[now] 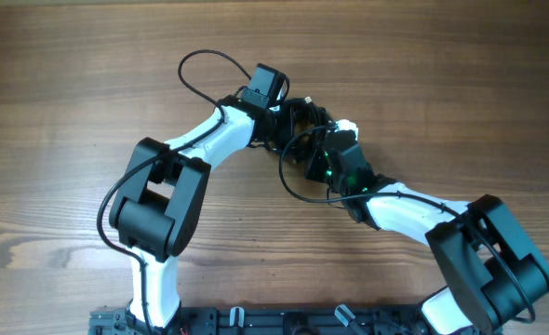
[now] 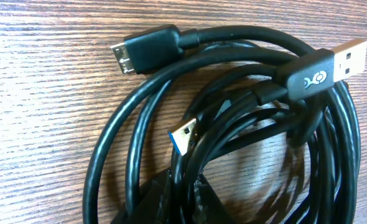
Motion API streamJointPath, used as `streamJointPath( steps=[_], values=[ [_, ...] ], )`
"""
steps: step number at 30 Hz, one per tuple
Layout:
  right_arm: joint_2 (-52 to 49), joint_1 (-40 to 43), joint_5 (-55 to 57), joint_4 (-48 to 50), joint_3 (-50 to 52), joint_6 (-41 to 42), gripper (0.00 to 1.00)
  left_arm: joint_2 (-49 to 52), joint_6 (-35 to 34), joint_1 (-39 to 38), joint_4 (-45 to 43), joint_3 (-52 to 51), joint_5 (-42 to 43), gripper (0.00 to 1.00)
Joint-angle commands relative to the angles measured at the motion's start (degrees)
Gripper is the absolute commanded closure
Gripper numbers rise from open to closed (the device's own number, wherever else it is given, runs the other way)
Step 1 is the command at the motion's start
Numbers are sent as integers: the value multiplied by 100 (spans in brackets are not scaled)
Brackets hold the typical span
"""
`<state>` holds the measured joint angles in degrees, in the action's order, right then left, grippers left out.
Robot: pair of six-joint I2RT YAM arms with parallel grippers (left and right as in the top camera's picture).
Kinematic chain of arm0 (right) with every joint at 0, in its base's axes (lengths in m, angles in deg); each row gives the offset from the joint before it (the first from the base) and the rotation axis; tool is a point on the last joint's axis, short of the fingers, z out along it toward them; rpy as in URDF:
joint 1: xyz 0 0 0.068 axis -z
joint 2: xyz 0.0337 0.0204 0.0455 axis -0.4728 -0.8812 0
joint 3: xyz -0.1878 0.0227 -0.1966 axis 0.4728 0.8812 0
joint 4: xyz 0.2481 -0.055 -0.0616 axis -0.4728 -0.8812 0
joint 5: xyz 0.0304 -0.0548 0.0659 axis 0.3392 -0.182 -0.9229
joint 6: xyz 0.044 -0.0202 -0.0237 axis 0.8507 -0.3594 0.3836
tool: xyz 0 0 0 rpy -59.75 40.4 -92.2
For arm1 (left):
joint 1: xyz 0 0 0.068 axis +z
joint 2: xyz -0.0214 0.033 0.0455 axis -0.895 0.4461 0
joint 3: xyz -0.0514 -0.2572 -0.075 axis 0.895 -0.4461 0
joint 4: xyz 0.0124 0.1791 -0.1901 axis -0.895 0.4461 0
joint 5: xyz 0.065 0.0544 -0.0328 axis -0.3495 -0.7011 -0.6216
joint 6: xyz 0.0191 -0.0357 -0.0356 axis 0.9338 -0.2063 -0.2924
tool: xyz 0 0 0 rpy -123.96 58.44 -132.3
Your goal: Untangle cables
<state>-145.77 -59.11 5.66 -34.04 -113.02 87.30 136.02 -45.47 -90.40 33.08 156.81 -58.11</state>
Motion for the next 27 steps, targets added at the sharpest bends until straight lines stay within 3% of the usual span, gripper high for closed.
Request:
streamJointPath(
  steps=[1, 12, 19, 25, 27],
  values=[
    [-144, -2, 632, 138, -9, 101, 83, 236, 31, -59, 90, -48, 90, 87],
    [-356, -2, 675, 413, -52, -46, 83, 236, 31, -59, 87, -48, 87, 87],
    [-428, -2, -264, 925, -140, -955, 78, 236, 31, -59, 87, -48, 90, 87],
    [-428, -2, -647, 1073, -140, -946, 77, 236, 28, -59, 85, -48, 90, 87],
    [-428, -2, -817, 1108, -140, -949, 72, 236, 31, -59, 83, -48, 87, 87]
  ],
)
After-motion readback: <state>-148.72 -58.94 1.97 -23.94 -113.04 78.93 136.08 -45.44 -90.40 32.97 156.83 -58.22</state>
